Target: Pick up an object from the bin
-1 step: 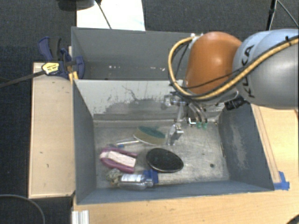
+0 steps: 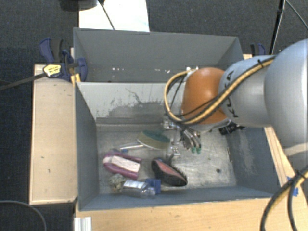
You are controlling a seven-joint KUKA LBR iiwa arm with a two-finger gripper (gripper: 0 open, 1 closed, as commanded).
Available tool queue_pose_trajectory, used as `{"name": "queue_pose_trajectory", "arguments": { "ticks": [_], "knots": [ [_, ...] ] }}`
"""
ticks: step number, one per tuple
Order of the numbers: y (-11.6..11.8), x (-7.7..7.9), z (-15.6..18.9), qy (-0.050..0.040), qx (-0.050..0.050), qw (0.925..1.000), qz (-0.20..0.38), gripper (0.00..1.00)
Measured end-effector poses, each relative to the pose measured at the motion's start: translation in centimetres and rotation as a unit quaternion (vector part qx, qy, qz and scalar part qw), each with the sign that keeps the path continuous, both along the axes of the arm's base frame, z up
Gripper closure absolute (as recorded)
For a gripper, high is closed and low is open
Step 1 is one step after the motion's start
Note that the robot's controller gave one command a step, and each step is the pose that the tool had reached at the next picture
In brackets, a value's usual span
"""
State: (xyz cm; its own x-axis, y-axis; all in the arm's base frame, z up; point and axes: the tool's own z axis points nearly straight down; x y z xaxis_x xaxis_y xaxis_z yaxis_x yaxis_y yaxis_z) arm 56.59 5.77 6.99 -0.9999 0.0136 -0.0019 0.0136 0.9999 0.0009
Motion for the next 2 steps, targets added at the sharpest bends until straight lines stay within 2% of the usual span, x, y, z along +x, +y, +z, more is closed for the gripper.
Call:
{"name": "queue_pose_trajectory", "arguments": {
  "ticks": [1, 2],
  "knots": [
    [0.1, 0.0, 0.4, 0.0004, 0.001, 1.0, 0.0, 1.0],
    [-3.4, 0.0, 12.9, -0.0047, -0.001, 1.0, 0.001, 1.0]
  ]
}}
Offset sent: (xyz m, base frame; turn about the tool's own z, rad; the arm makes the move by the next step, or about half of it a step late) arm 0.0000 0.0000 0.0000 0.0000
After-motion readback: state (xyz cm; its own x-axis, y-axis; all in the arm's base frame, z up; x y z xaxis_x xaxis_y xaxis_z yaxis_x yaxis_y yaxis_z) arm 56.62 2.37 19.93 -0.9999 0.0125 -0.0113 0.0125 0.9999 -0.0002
